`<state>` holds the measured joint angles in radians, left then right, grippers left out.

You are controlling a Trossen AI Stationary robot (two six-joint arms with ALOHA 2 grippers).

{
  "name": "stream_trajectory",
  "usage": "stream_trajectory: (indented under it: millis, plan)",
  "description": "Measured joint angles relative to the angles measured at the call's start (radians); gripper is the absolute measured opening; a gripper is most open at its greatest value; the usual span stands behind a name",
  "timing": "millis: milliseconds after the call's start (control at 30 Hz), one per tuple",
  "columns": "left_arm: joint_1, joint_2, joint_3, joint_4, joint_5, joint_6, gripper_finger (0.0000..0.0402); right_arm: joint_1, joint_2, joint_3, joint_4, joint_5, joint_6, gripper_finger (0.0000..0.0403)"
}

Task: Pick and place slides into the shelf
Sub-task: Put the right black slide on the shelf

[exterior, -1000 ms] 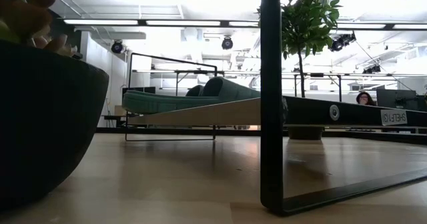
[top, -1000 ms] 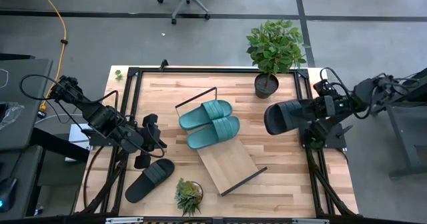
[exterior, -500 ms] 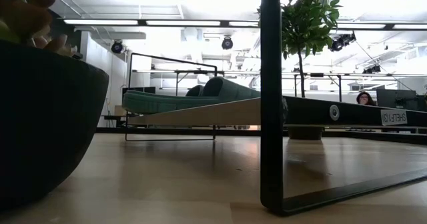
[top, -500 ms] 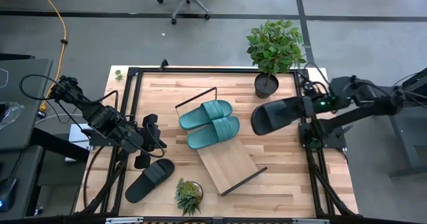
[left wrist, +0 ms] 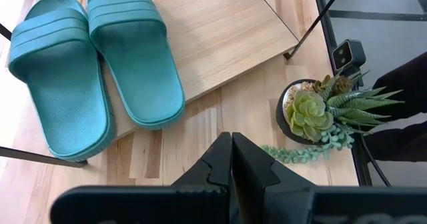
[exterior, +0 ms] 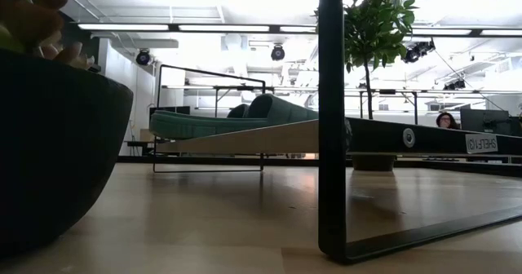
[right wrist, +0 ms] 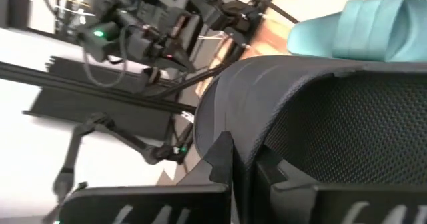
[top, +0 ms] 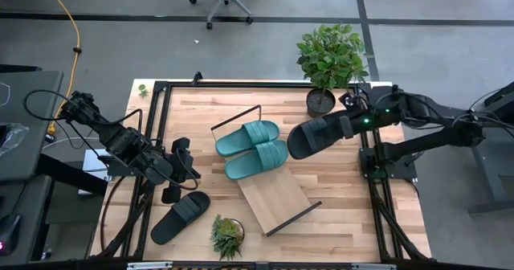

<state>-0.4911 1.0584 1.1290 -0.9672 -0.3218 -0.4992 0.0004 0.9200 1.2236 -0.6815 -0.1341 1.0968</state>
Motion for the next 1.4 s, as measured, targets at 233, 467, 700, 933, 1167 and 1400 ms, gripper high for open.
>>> stream_trajectory:
  millis: [233, 467, 700, 933, 1167, 1400]
  plan:
    - [0.000, 0.000, 0.000, 0.000, 0.000, 0.021, 0.0001, -0.003, 0.051, 0.000, -0.017, 0.002, -0.045, 0.0000]
    - [0.000, 0.000, 0.000, 0.000, -0.003, 0.041, 0.0001, -0.003, 0.145, 0.000, 0.018, -0.031, -0.060, 0.0000]
    - [0.000, 0.000, 0.000, 0.000, -0.003, 0.050, 0.0001, 0.015, 0.252, 0.000, 0.133, -0.043, -0.076, 0.0000]
    - [0.000, 0.000, 0.000, 0.000, -0.004, 0.084, 0.0001, 0.076, 0.332, 0.000, 0.190, -0.023, -0.059, 0.0000]
    - [0.000, 0.000, 0.000, 0.000, -0.005, 0.110, 0.0001, 0.149, 0.387, -0.016, 0.263, 0.056, -0.019, 0.0000]
    - [0.000, 0.000, 0.000, 0.000, -0.006, 0.134, 0.0001, 0.198, 0.411, -0.137, 0.538, 0.106, 0.103, 0.0000]
